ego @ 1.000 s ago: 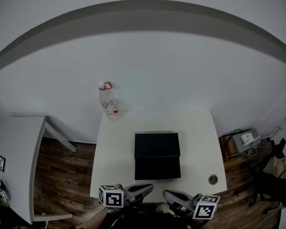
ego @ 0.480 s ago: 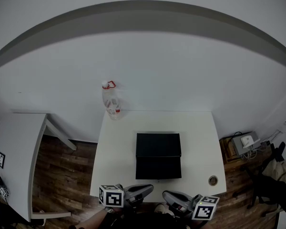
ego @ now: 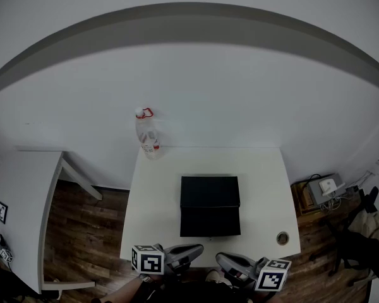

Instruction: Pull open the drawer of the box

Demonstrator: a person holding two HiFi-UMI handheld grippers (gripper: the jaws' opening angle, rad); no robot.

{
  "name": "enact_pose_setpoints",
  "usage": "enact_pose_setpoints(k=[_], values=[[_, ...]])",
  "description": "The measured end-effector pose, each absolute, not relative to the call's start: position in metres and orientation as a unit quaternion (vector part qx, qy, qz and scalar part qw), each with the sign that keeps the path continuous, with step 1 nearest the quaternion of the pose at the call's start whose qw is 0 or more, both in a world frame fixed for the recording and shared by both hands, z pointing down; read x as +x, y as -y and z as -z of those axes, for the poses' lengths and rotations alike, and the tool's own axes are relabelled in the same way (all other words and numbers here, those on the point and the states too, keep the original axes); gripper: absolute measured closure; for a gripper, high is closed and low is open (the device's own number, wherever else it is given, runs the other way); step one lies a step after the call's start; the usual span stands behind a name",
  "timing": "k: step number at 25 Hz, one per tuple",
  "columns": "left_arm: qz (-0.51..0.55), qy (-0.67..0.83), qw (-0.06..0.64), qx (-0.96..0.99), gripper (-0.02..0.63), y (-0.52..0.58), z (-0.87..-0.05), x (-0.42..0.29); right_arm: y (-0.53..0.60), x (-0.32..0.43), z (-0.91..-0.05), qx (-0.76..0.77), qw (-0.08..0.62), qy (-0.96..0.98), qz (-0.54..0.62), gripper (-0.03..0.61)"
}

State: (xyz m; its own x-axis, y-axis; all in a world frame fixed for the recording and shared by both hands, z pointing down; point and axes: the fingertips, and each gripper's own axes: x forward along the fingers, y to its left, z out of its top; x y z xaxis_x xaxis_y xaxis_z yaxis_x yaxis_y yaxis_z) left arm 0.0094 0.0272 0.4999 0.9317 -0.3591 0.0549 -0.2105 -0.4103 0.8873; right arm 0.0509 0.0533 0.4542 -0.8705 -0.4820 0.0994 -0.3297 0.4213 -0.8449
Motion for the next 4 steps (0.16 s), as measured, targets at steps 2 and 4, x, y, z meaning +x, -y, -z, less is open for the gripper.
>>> enact_pose_setpoints(k=[2,4], values=[[0.072,0.171,0.515,0.837,0.612,-0.0265,-0.5003,0.0095,-0.0527,0.0509,-0.4545,-0.241,0.079,-0.839,0.481,0.574],[0.071,0.17,0.515,0.837,0.612,-0.0264,-0.5003,0.0096,-0.0525,0.0507,-0.4546,-0.24,0.079,-0.839,0.482,0.574]])
